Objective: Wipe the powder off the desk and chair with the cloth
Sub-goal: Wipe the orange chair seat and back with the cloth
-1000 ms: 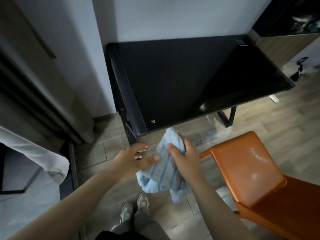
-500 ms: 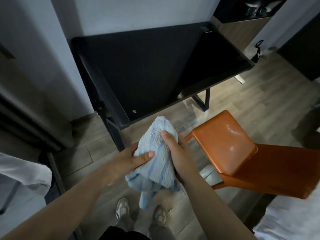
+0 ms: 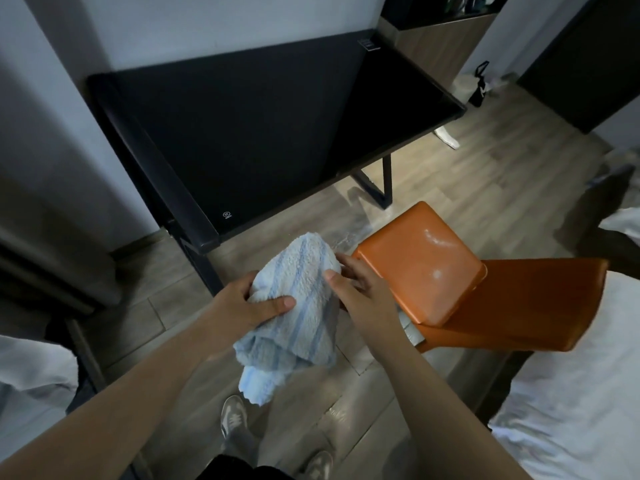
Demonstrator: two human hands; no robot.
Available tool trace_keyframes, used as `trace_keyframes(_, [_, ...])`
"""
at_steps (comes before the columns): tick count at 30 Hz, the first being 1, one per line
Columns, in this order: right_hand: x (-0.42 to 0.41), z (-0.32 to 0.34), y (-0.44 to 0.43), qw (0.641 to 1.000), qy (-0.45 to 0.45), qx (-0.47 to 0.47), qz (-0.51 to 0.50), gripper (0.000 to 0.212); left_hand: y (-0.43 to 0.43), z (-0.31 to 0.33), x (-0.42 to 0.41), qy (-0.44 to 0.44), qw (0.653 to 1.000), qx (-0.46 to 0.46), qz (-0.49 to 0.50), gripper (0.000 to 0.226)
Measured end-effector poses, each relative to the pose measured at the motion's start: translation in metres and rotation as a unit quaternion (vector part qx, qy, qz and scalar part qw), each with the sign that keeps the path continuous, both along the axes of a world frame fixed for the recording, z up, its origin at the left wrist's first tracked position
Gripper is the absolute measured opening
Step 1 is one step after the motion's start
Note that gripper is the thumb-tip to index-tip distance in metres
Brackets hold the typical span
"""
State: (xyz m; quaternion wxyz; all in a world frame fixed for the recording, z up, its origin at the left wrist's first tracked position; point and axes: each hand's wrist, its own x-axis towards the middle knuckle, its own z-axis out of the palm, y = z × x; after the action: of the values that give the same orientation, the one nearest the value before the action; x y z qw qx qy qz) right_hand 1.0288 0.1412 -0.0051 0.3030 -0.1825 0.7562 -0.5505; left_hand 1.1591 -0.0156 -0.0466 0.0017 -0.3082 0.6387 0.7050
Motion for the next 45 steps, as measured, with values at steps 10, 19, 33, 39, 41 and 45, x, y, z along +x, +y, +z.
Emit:
trace_keyframes(10, [-0.048,0.006,0.127,0.998,0.036,0.004,-0.044,0.03,0.109,0.016,-0.067,-0.061,0.983,-0.169,-0.023,0.051])
trace_keyframes(19, [-0.118,-0.001,0.258,0.986,0.107,0.086,-0.095,0.03,0.211,0.02,-0.142,-0.052,0.977,-0.205,-0.03,0.047])
trace_keyframes(33, [-0.269,-0.037,0.318,0.954,0.13,0.196,-0.187,0.034,0.234,-0.01,-0.323,-0.025,0.978,-0.176,-0.106,0.044])
trace_keyframes(39, [-0.33,-0.043,0.324,0.941,0.128,0.221,-0.224,0.014,0.233,-0.022,-0.399,-0.038,0.976,-0.174,-0.127,0.05])
trace_keyframes(41, [-0.35,-0.047,0.329,0.936,0.119,0.237,-0.232,0.018,0.236,-0.026,-0.419,-0.045,0.976,-0.17,-0.125,0.051])
trace_keyframes(45, [-0.389,-0.055,0.346,0.926,0.122,0.268,-0.234,0.037,0.248,-0.036,-0.453,-0.057,0.974,-0.172,-0.134,0.044])
